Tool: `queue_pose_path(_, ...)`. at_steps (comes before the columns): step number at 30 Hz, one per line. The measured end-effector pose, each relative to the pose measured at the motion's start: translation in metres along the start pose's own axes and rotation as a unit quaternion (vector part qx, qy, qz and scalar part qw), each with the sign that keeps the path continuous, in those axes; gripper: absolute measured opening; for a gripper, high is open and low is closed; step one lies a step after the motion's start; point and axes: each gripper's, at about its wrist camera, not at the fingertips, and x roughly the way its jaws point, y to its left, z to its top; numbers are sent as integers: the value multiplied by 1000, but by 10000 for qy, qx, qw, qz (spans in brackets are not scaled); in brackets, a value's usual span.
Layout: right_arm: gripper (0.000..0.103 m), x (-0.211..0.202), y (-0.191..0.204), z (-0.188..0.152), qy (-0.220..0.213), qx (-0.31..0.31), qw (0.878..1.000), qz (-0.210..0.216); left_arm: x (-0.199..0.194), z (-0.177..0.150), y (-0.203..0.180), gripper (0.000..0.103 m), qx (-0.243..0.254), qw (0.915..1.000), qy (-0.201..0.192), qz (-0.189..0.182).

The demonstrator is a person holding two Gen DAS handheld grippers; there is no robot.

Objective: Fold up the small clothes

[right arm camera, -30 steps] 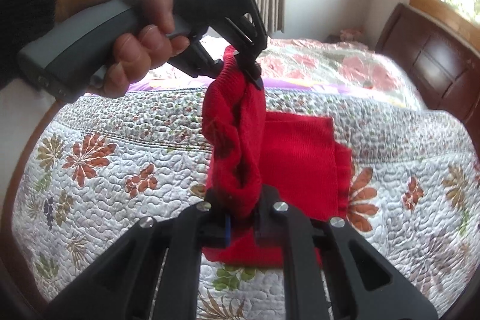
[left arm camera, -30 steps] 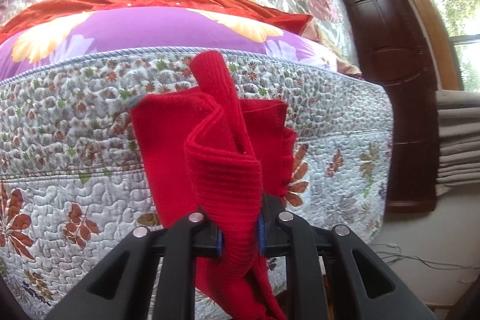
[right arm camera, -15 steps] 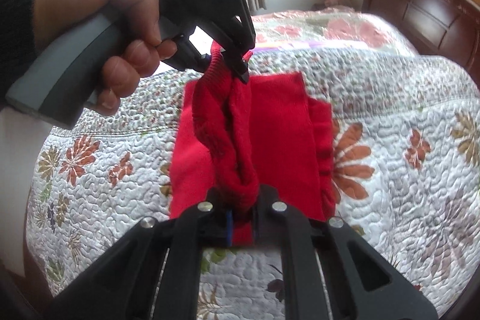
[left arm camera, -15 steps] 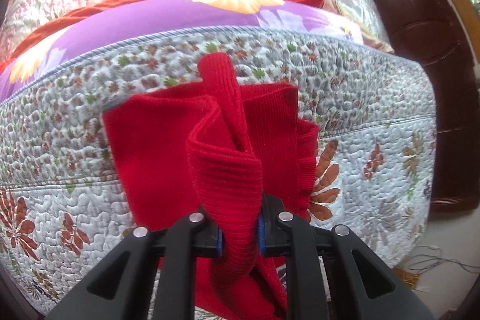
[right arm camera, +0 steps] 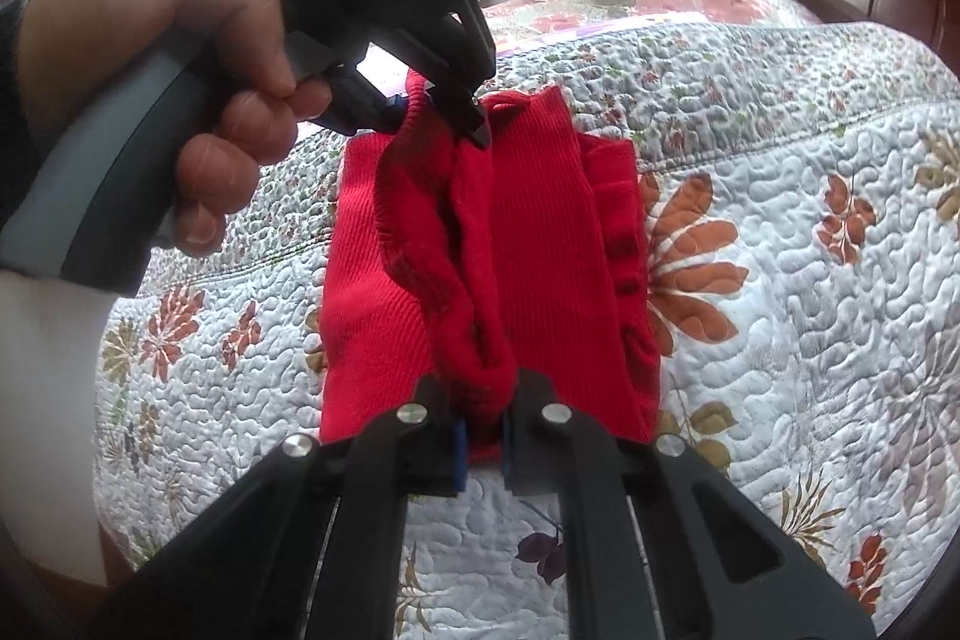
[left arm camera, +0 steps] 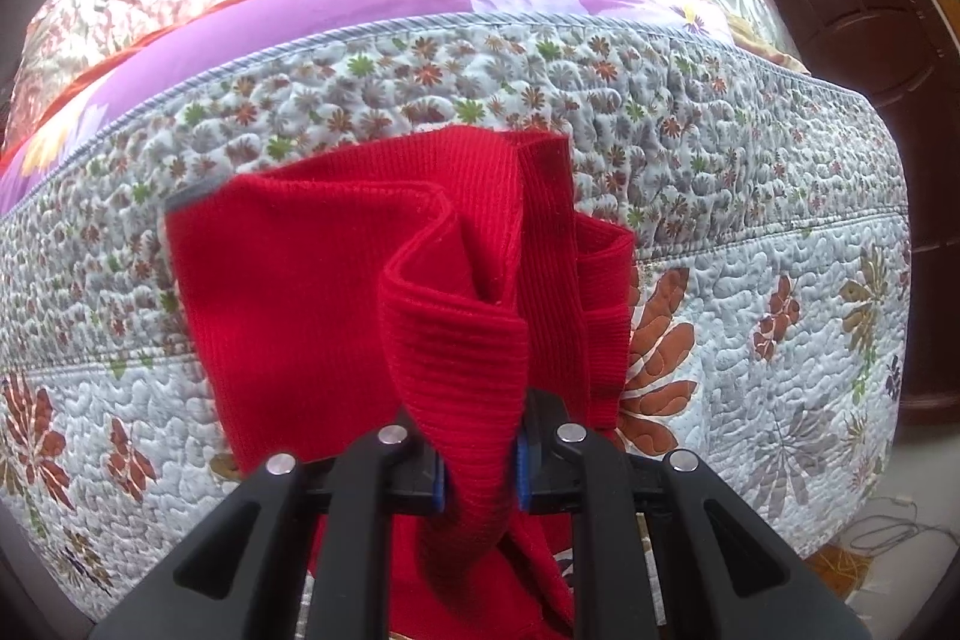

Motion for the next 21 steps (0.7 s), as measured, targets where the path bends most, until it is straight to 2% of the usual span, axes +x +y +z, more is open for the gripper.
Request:
queue_pose_path(5, 6, -2, -12, -2, 50, 234, 9996, 176, 4, -2, -11, 16, -78, 9999, -29, 90)
queue_pose_path(12, 6, 14, -45, -6, 342, 784, 9948, 551, 24, 0, -18, 16, -319, 9992, 27, 228)
queue_pose_path(21, 6, 30, -82, -13, 611, 1416, 9816, 1129, 47, 2, -35, 15, -472, 9972, 21, 573)
